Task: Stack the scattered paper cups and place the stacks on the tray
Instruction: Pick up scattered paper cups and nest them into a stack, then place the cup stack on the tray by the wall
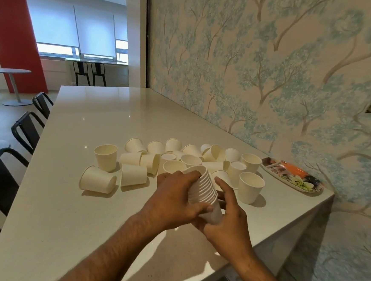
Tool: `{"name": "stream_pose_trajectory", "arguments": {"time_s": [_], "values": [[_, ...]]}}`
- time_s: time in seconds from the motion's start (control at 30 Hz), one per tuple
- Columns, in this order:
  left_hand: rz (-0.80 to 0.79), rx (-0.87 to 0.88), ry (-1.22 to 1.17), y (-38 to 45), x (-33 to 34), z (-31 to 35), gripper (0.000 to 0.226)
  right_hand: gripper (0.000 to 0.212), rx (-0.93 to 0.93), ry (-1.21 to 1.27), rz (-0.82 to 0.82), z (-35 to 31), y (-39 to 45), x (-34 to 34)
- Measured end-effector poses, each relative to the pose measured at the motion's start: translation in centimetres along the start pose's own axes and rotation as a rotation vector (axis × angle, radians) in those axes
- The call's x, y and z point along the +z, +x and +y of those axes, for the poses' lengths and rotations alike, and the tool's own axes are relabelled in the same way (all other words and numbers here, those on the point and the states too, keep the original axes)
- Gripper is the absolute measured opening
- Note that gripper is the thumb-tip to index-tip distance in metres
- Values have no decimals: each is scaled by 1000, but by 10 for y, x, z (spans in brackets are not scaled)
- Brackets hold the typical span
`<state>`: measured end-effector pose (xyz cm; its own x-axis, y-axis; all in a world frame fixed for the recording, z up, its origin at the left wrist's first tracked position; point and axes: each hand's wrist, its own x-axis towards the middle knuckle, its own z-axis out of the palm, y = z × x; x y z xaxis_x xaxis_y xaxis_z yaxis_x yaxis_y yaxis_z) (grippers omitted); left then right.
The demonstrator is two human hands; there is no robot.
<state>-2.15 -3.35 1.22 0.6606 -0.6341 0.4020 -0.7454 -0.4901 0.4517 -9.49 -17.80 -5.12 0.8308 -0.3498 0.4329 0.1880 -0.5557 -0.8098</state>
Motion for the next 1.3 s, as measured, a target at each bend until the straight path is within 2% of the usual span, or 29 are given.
{"name": "stream_pose_trajectory", "arguments": {"time_s": [0.13,0.23,0.33,0.47,0.57,0.7,0.77,0.83,0.93,1.0,1.03,1.17,1.3], "values": [[98,-117,-266,8,7,0,66,99,36,96,116,1,1,-14],[131,-215,-712,15,18,3,44,99,72,308,218,3,3,-29],[109,-271,-1126,21,37,14,41,97,139,590,332,8,7,-39],[20,-307,-1356,32,68,41,51,100,207,867,480,19,13,-54],[-57,-347,-1418,40,89,58,47,83,206,917,593,25,17,-70],[-192,-353,-1366,49,116,78,61,75,220,891,626,29,21,-90],[-224,-251,-1279,56,125,83,62,75,234,850,664,32,23,-101],[-228,-50,-1122,62,134,83,56,70,232,776,720,36,26,-114],[-196,205,-601,68,152,75,60,67,216,670,814,48,35,-137],[-235,256,-182,71,164,64,77,71,231,618,867,57,45,-152],[-275,288,-57,72,170,59,81,73,242,583,884,62,52,-160],[-423,398,94,81,187,48,72,80,258,320,935,83,82,-188],[-404,486,148,86,195,48,55,85,275,-29,940,106,113,-215]]}}
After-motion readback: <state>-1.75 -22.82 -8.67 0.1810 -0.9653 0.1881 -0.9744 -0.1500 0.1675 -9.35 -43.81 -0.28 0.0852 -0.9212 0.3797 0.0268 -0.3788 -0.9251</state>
